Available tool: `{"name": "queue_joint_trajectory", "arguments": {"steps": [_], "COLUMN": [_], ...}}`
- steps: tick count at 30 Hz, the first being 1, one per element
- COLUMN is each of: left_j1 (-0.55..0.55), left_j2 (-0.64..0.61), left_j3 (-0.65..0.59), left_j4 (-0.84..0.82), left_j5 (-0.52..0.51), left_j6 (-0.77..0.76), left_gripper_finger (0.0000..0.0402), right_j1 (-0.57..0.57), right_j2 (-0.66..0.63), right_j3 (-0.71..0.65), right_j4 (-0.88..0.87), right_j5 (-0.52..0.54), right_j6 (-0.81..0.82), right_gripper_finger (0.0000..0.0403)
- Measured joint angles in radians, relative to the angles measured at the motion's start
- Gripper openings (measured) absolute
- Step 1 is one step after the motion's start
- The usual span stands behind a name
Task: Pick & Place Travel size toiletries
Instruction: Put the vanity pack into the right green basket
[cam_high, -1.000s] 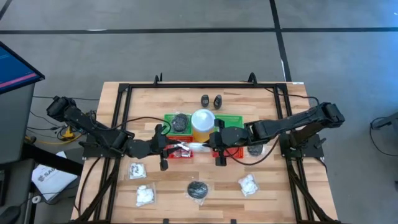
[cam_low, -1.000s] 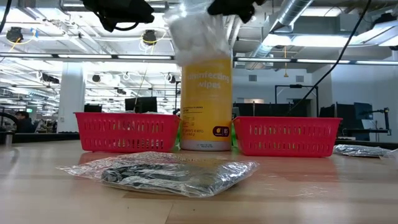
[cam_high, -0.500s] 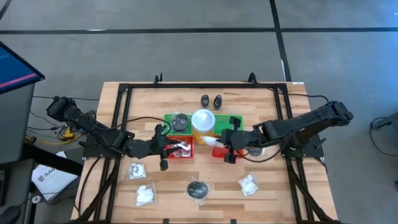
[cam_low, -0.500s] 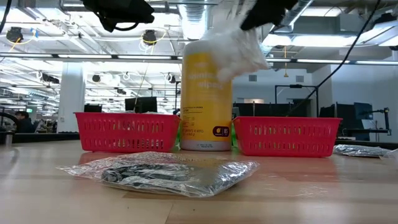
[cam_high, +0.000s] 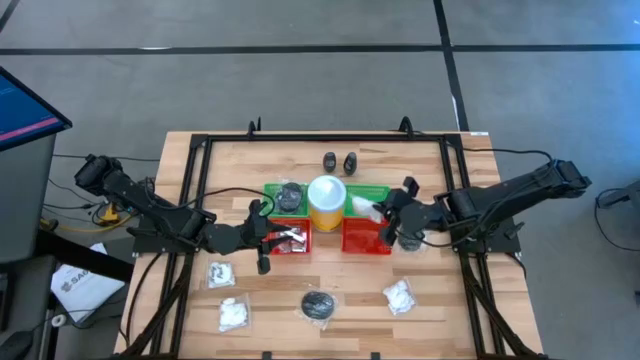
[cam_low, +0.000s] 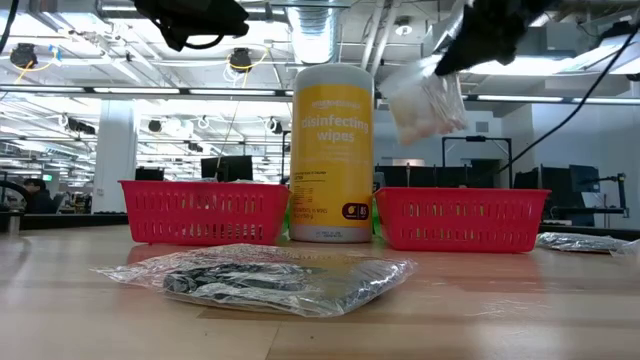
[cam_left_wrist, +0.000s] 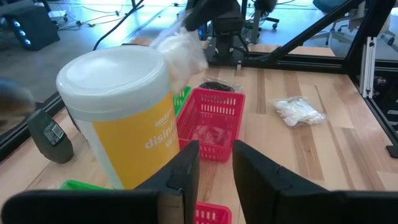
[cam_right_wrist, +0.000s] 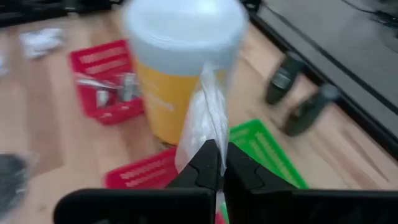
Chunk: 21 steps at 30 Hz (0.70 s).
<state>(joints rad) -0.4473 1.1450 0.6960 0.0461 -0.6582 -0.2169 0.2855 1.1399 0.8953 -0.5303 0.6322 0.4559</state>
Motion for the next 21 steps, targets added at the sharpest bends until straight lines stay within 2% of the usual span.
{"name": "queue_joint_trajectory", "arguments": {"steps": [11,21], "left_j1": [0.0,0.0], "left_j2": [0.0,0.0], "left_j3": [0.0,0.0], "left_j4": [0.014,0.024], "left_j5": [0.0,0.0], "left_j6": [0.0,0.0], "left_gripper_finger": [0.0088,0.0088], "right_j1": [-0.068,-0.117], "right_j2": [-0.001,0.006], "right_j3": [-0.086,-0.171], "right_j4": [-0.021,-0.016], "right_j5": [0.128,0.184], "right_j6": [0.169,0.335], "right_gripper_finger": [0.0,0.0]}}
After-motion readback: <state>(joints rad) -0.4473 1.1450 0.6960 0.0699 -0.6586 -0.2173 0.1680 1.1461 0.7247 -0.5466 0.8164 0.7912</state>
